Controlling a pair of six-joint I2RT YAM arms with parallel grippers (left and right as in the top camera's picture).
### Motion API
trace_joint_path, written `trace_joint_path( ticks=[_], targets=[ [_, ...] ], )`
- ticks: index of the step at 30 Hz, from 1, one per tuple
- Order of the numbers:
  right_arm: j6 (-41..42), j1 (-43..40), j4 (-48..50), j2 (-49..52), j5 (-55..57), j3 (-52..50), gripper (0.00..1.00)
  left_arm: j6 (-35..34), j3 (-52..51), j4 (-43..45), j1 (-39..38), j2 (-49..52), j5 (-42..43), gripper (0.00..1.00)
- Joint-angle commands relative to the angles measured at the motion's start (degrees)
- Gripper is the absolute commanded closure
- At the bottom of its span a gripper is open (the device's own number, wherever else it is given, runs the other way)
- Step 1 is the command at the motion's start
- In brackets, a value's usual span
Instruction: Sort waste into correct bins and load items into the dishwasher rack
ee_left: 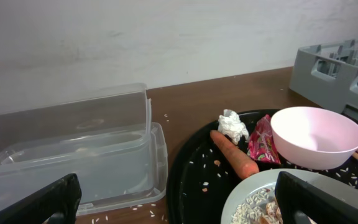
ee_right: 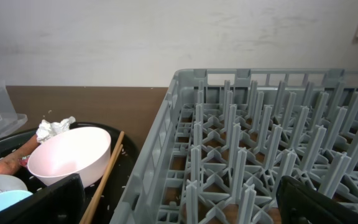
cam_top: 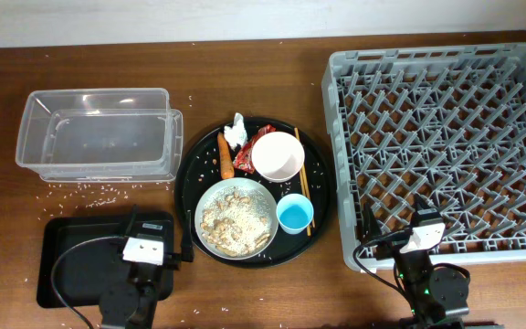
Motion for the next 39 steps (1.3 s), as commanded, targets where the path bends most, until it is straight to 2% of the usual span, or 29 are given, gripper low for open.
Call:
trace_joint_path(
  ticks=[1, 21, 23, 24, 26, 28, 29, 30, 33, 35, 37, 39],
  targets=[
    [0.3, -0.4, 0.0, -0.3, -0.3, -0.4, 0.02, 0.9, -0.2, -0.3, 0.3, -0.4, 0.7, 0.01],
    [0.3, -0.4, 0.1, -0.3, -0.4, -0.4, 0.02, 0.9, -0.2, -0.3, 0.3, -0.4, 0.6, 0.01],
    [0.3, -0.4, 1.4, -0.3, -3.6, -0.4, 0.02, 0.9, -0.2, 4.0, 0.3, -0.4, 3.1, 0.01],
    [0.3, -0.4, 2.9, -0.3, -8.0, 0.7, 0.02, 0.9, -0.2, 8.3, 0.3, -0.4, 8.9, 0.01],
    [0.3, -0.4, -0.5, 0.4, -10.0, 7.4, 0.02, 0.9, 1.4, 11.8, 0.3, -0.4, 10.1, 0.01],
    [0.3, -0.4, -7.6, 5.2, -9.6, 17.7, 0.02, 0.9, 5.8, 9.7, 0.3, 0.8, 9.1, 0.01],
    [0.3, -0.4, -13.7, 13.7, -9.6, 26.9, 0.02, 0.9, 10.9, 4.6, 0.3, 4.2, 6.5, 0.0],
    [0.3, -0.4, -16.5, 18.2, -9.6, 31.0, 0.02, 0.9, 15.1, 0.9, 0.3, 7.1, 6.4, 0.01],
    [0.3, -0.4, -33.6, 45.8, -9.9, 55.8, 0.02, 0.9, 37.3, -15.6, 0.3, 27.6, 8.1, 0.01],
    [0.3, -0.4, -42.6, 59.0, -13.9, 69.0, 0.02, 0.9, 51.1, -23.7, 0.3, 42.1, 13.7, 0.01],
    [0.3, -0.4, -48.2, 67.8, -21.6, 74.8, 0.02, -0.8, 63.5, -32.9, 0.3, 55.2, 22.3, 0.0],
    [2.6, -0.4, -49.1, 70.9, -21.7, 74.8, 0.02, -1.6, 64.4, -31.5, 0.3, 60.5, 33.2, 0.01]
  ],
)
